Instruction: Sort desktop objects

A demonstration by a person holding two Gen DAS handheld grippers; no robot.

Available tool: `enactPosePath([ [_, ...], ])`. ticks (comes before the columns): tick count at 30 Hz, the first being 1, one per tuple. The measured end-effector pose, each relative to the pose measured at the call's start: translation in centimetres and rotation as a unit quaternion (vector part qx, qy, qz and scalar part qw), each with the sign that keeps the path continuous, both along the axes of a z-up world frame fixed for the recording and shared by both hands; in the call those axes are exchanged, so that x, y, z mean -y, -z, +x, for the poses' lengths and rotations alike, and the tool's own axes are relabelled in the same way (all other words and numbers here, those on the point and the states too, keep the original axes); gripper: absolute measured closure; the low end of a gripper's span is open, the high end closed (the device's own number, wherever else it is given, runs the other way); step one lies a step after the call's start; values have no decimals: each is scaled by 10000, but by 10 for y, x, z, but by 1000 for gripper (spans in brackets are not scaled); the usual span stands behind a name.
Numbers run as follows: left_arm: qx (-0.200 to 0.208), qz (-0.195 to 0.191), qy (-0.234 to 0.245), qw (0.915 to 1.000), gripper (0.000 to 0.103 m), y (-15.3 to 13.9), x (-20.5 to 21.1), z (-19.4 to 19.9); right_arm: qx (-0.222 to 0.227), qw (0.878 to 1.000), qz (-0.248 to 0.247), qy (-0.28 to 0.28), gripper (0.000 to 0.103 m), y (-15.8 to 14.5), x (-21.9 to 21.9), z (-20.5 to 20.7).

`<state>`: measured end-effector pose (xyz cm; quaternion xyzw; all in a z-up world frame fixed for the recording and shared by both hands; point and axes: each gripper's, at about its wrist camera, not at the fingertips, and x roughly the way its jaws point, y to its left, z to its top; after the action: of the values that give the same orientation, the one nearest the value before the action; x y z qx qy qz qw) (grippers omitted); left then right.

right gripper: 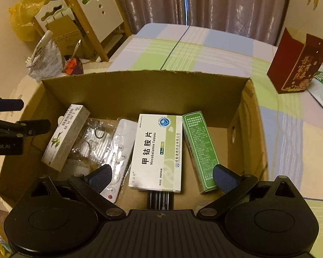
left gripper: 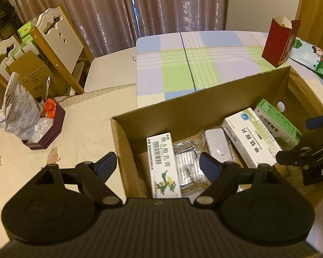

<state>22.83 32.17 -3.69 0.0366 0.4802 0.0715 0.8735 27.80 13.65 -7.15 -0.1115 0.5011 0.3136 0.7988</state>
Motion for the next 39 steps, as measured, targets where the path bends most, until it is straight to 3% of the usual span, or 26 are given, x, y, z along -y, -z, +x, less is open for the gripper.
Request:
enactPosePath([
  [10,155,-30,-241,9996,18,-16,21,-26,293,9995,16,128,1,-23,18,-19],
  [19,302,-164,-370,9987,16,-28,41,-55,237,9994,227,148,1,-34,40,-36],
  [31,419,-208,-650,9968,16,-40,74,-93,542,9983,212,-16,1,-53,68,-64],
  [39,463,-260,-875,9948,16,-43,91,-116,519,9983,191,-176,1,-54,88,-78],
])
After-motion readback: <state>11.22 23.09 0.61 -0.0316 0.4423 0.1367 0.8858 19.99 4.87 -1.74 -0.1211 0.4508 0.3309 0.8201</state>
